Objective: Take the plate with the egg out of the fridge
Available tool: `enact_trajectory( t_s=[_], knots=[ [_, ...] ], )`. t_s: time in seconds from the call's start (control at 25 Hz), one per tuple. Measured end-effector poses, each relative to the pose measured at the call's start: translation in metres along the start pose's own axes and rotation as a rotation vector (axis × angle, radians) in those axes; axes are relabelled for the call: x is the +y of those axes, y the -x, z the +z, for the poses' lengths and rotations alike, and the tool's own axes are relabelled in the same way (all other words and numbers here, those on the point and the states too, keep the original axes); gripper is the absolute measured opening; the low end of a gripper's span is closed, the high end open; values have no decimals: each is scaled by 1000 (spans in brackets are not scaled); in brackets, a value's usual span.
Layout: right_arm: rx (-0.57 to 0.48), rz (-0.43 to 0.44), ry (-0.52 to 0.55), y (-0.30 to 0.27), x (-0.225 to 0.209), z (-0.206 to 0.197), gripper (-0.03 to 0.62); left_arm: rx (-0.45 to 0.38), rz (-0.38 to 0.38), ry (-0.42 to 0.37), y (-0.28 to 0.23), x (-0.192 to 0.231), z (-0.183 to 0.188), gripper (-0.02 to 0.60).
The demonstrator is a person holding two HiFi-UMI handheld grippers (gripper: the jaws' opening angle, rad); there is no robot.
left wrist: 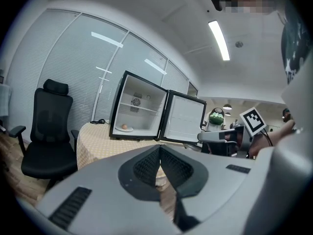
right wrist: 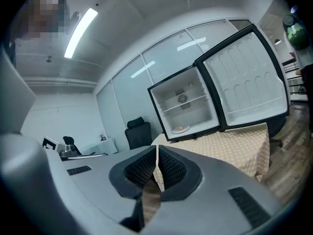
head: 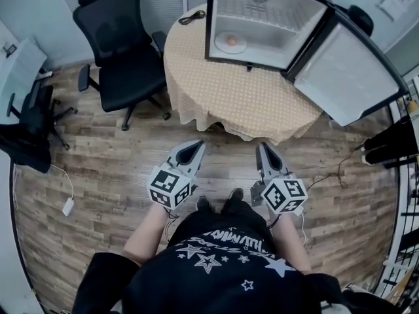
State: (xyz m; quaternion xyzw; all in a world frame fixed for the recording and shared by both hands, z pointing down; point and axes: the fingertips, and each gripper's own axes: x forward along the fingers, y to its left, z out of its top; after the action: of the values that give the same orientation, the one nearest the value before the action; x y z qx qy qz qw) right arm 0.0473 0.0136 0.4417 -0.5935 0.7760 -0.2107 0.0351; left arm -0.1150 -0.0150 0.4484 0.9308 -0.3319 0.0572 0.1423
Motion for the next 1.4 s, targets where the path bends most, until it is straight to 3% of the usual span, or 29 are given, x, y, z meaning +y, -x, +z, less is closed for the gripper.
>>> enact_trajectory(
  t_s=[0.36,0.72,1.0,1.4],
  knots=[
    [31,87,-98,-57,-22,0,28,46,63,-19,-27,17,-3,5],
    [60,197,4,-126,-63,47,28,20,180,-33,-89,56,33,6],
    [91,231,-32,-155,-106,64,28,17,206,-60,-145,59,54,5],
    [136,267,-75,-188,-141,72,28,26,293,-81,-179,62,68,5]
  ],
)
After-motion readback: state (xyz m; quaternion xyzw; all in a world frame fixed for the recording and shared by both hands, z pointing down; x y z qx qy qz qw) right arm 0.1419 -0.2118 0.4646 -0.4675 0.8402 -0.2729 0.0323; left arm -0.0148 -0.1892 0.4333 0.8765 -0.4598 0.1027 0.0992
